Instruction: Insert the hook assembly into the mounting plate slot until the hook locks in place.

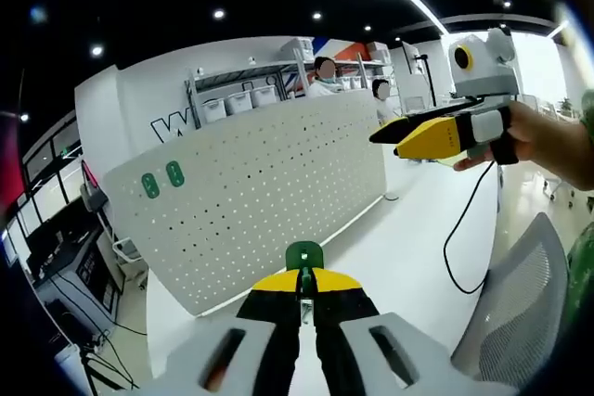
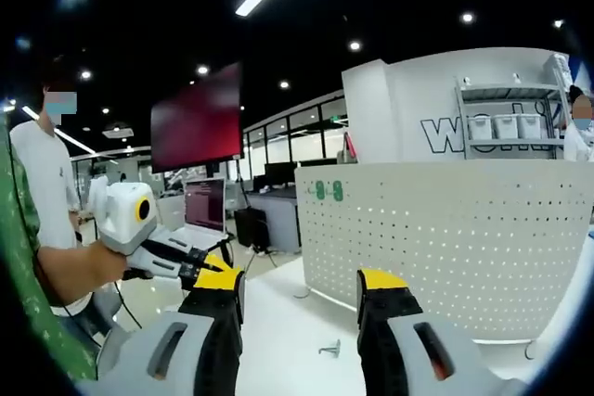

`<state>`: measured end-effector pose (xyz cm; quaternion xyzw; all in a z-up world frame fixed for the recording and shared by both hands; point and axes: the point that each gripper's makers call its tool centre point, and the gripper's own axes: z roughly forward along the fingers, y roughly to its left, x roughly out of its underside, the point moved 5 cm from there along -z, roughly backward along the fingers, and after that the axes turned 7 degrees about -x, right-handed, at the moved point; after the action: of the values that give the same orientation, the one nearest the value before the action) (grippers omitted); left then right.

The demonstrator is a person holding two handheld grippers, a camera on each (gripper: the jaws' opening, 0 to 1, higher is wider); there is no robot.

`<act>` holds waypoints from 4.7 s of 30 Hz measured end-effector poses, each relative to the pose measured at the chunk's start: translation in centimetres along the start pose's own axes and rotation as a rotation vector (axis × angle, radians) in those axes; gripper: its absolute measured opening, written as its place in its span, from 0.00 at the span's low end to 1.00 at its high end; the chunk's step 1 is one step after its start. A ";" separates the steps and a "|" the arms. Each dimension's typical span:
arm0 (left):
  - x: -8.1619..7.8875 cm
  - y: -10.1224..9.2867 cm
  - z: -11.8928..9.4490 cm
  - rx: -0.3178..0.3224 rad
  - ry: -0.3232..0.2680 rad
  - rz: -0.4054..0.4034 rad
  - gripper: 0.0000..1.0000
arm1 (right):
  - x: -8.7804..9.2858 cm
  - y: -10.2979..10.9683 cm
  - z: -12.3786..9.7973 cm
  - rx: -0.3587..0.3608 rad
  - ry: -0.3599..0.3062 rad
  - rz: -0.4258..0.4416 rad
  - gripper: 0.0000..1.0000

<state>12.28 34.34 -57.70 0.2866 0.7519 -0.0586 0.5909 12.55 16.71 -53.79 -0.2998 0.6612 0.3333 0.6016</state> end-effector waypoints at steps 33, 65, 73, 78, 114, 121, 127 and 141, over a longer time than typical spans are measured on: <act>-8.8 5.7 5.3 -0.212 -0.196 -0.190 0.03 | -2.4 -3.2 -6.2 0.011 -0.082 -0.034 0.70; -10.4 10.5 15.7 -0.456 -0.303 -0.303 0.03 | -2.4 -7.0 -6.7 0.098 -0.089 -0.014 0.70; -9.6 10.9 17.5 -0.493 -0.296 -0.287 0.03 | -2.6 -7.8 -6.7 0.106 -0.092 -0.013 0.70; -9.8 11.0 18.2 -0.502 -0.294 -0.252 0.03 | -3.4 -7.9 -7.0 0.113 -0.098 -0.033 0.70; -8.5 12.2 20.3 -0.525 -0.268 -0.317 0.03 | -5.8 -7.3 -6.2 0.100 -0.107 -0.135 0.72; -8.4 12.3 20.5 -0.527 -0.276 -0.319 0.03 | -5.6 -7.4 -6.2 0.103 -0.103 -0.131 0.72; -8.4 12.2 20.5 -0.530 -0.286 -0.317 0.03 | -5.6 -7.4 -6.1 0.104 -0.101 -0.130 0.72; -8.4 12.2 20.4 -0.536 -0.300 -0.299 0.03 | -5.6 -7.5 -6.0 0.106 -0.097 -0.129 0.72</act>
<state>36.98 32.66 -52.89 -0.0041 0.6791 0.0134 0.7339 15.47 7.44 -48.53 -0.2929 0.6273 0.2725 0.6682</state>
